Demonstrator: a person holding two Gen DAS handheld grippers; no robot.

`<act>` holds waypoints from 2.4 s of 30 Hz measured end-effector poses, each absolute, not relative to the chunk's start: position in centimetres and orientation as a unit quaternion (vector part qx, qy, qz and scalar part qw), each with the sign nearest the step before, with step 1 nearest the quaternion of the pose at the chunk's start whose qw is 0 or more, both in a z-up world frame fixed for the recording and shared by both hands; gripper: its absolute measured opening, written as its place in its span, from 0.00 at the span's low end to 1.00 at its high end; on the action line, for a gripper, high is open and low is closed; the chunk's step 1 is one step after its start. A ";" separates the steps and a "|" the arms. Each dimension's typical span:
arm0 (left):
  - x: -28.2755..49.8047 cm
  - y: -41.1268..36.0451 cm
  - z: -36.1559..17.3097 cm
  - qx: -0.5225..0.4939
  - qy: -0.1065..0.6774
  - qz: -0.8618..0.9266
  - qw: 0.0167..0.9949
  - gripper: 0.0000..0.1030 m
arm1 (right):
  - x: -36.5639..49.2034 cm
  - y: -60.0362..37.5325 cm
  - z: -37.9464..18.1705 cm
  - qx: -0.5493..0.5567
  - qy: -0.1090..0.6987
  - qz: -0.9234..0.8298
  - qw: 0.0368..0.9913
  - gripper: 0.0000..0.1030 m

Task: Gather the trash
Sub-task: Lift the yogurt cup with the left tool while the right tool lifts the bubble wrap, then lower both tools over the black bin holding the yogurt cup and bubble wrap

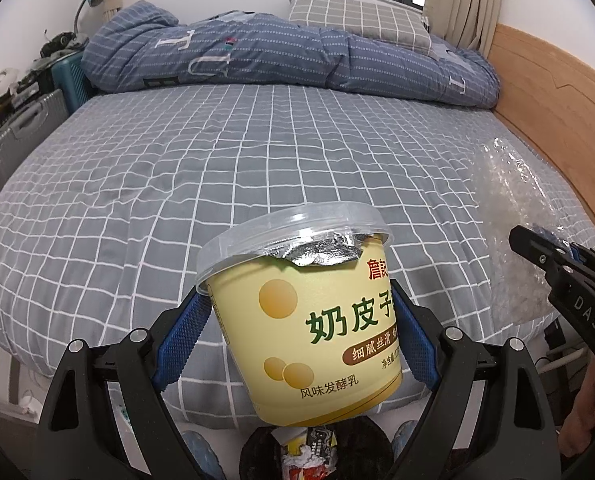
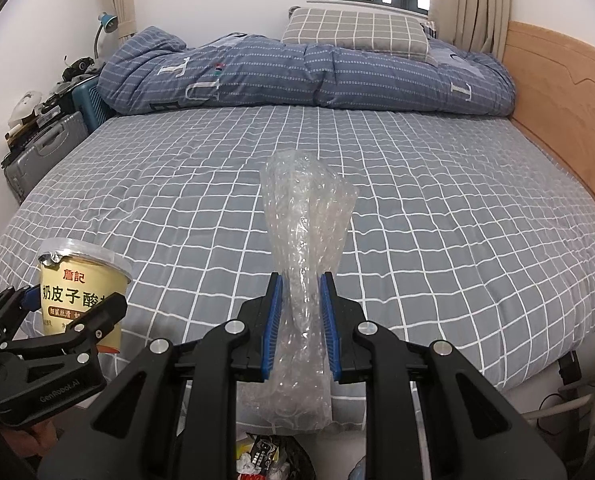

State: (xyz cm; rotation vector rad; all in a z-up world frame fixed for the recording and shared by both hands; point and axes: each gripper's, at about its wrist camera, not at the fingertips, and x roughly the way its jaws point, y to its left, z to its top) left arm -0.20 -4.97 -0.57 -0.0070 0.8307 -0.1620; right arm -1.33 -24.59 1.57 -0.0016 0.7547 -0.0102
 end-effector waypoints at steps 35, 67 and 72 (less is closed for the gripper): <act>-8.6 -2.5 3.2 -0.020 0.398 -0.064 0.915 0.82 | -10.0 -22.5 3.1 -0.003 0.379 0.007 0.925 0.19; -14.9 -2.2 -5.8 -0.011 0.477 -0.062 0.877 0.82 | -16.6 -21.7 -6.7 -0.002 0.483 0.000 0.876 0.19; -14.6 -2.1 -9.1 -0.007 0.501 -0.059 0.863 0.82 | -16.3 -21.5 -10.1 0.002 0.507 0.006 0.862 0.19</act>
